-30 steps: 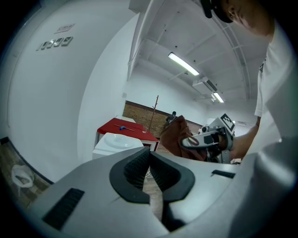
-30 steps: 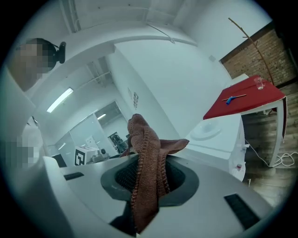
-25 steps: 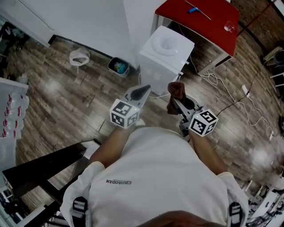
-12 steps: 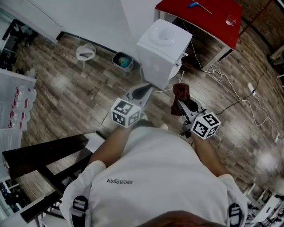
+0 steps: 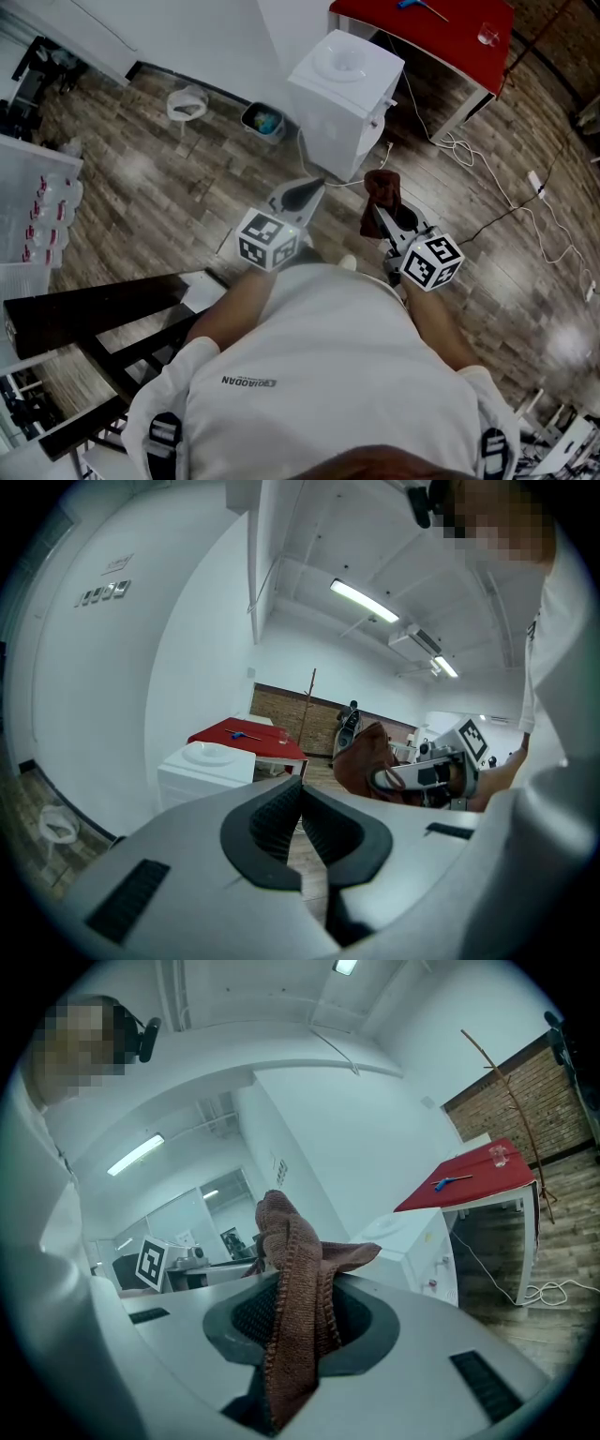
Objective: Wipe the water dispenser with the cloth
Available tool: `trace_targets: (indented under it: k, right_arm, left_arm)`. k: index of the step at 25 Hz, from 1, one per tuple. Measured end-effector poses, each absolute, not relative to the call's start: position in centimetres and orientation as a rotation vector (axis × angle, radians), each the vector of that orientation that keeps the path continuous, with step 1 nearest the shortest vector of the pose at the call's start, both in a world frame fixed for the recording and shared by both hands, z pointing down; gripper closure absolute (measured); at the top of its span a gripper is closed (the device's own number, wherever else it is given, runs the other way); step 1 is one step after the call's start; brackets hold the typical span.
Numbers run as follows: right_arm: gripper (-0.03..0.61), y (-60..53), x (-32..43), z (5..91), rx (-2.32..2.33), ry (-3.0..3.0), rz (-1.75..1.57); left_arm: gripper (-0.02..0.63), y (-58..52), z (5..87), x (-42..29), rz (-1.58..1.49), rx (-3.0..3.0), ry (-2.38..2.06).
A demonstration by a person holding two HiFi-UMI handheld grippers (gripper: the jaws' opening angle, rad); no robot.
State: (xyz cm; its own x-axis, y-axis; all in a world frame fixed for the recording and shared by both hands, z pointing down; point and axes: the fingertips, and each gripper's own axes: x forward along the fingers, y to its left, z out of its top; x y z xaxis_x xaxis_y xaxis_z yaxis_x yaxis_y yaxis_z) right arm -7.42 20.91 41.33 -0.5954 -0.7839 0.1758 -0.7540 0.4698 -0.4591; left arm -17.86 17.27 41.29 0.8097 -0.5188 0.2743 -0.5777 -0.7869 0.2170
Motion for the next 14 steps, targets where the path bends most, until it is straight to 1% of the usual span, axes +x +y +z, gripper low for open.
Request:
trace_targets:
  k: [9, 14]
  right_arm:
    - [0.492, 21.8, -6.1, 40.9, -1.434, 2.611, -0.757]
    - [0.492, 22.3, -6.7, 40.7, -1.423, 2.642, -0.739]
  left_arm:
    - [0.617, 18.0, 41.2, -18.2, 0.251, 2.664, -0.828]
    - [0.617, 18.2, 40.7, -17.8, 0.26, 2.702, -0.827]
